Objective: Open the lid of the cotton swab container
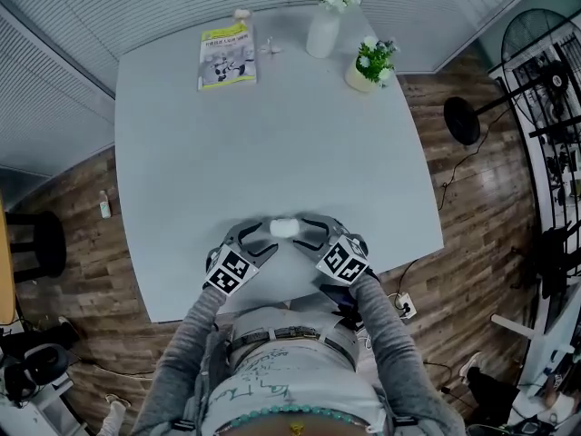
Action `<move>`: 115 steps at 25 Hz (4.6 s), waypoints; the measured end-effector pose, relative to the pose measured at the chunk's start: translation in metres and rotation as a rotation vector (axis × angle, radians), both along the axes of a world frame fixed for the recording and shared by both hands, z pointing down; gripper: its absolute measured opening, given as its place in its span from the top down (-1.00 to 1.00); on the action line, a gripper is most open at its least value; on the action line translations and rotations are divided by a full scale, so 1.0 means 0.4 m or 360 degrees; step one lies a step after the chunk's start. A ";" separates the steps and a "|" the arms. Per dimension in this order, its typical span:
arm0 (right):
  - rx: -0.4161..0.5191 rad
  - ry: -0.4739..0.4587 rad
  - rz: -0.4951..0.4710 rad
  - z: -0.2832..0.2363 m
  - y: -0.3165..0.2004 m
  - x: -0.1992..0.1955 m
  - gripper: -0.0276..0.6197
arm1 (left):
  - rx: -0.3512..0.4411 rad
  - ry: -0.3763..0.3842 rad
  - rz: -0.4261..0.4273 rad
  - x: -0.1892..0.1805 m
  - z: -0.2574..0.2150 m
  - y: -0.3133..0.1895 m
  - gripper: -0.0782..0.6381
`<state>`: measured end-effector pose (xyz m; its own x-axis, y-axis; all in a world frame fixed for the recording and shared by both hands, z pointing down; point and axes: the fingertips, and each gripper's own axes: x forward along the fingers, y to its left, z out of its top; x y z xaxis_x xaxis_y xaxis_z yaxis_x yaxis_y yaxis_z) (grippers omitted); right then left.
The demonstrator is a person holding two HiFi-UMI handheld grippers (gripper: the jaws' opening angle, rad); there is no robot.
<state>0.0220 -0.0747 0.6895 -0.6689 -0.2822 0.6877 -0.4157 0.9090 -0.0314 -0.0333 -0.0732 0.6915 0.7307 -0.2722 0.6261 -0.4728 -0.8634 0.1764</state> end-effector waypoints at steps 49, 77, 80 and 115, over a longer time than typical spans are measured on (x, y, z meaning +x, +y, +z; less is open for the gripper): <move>0.0083 0.0081 -0.0621 0.091 -0.017 -0.136 0.25 | -0.0013 -0.0096 0.0424 0.056 0.028 -0.025 0.21; 0.0158 -0.0037 -0.0755 -0.166 0.022 -0.152 0.25 | 0.0152 0.0011 0.0323 0.043 -0.226 0.010 0.21; 0.0172 -0.0025 -0.0776 -0.196 0.029 -0.151 0.25 | 0.0166 0.0026 0.0306 0.043 -0.256 0.017 0.21; 0.0256 -0.0216 -0.0858 -0.430 0.129 -0.183 0.27 | 0.0447 0.0129 0.0253 -0.016 -0.535 0.113 0.12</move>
<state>-0.0512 -0.0230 0.5177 -0.8263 0.0291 0.5625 0.1056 0.9890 0.1040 -0.0396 -0.0279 0.4773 0.8222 -0.3046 0.4808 -0.3224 -0.9454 -0.0476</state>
